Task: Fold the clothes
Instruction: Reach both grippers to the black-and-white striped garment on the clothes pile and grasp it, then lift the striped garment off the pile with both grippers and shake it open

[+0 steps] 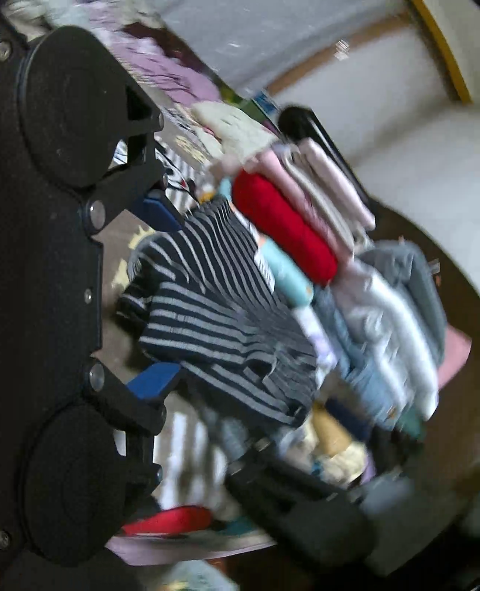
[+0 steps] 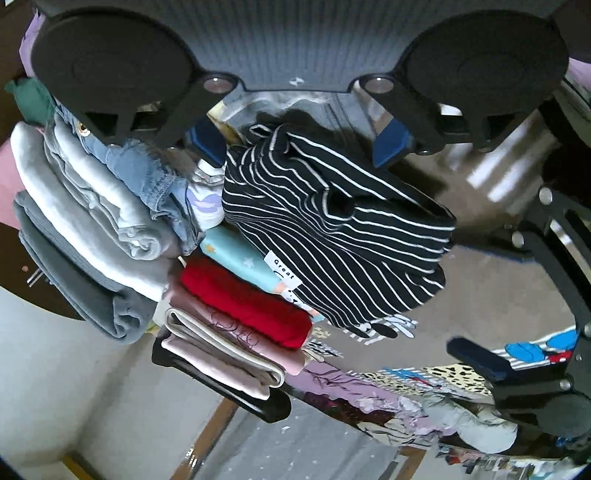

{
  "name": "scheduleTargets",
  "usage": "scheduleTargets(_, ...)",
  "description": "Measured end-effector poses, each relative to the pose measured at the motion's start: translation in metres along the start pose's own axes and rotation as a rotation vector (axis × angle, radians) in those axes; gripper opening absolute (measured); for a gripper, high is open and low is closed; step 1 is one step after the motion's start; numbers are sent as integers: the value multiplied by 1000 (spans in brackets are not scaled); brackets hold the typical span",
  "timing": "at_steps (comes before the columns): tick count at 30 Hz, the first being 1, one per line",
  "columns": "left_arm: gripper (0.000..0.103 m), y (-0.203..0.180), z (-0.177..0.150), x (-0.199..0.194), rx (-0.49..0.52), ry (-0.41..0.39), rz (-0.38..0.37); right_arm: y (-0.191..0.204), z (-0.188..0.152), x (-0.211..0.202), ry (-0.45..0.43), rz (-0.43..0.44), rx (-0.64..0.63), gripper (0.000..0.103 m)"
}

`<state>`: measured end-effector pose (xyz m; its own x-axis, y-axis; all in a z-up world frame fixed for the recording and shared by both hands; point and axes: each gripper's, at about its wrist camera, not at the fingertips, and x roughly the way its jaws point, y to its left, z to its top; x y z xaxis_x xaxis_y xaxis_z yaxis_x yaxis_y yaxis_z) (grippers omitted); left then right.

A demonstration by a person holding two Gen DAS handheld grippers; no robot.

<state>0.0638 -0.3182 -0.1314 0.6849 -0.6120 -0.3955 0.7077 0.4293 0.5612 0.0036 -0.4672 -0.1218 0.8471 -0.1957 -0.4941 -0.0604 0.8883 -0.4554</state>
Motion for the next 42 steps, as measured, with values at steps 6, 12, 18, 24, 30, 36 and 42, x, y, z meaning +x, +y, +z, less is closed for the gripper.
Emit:
scheduleTargets(6, 43, 1, 2, 20, 51, 49, -34, -5, -3, 11, 5, 53, -25, 58)
scheduleTargets(12, 9, 21, 13, 15, -65, 65, -51, -19, 3, 11, -5, 103, 33, 31)
scheduleTargets(18, 7, 49, 32, -10, -160, 15, -4, -33, 22, -2, -33, 132, 93, 19)
scheduleTargets(24, 7, 98, 45, -49, -248, -39, 79, -45, 63, -31, -126, 122, 130, 19)
scheduleTargets(30, 6, 151, 48, -103, -304, -98, 203, -40, 117, -65, -237, 127, 103, 19)
scheduleTargets(36, 6, 201, 47, -170, -314, -158, 343, -24, 187, -96, -368, 149, 47, 19)
scheduleTargets(42, 6, 240, 41, -232, -298, -189, 477, -7, 253, -118, -480, 203, 24, 18)
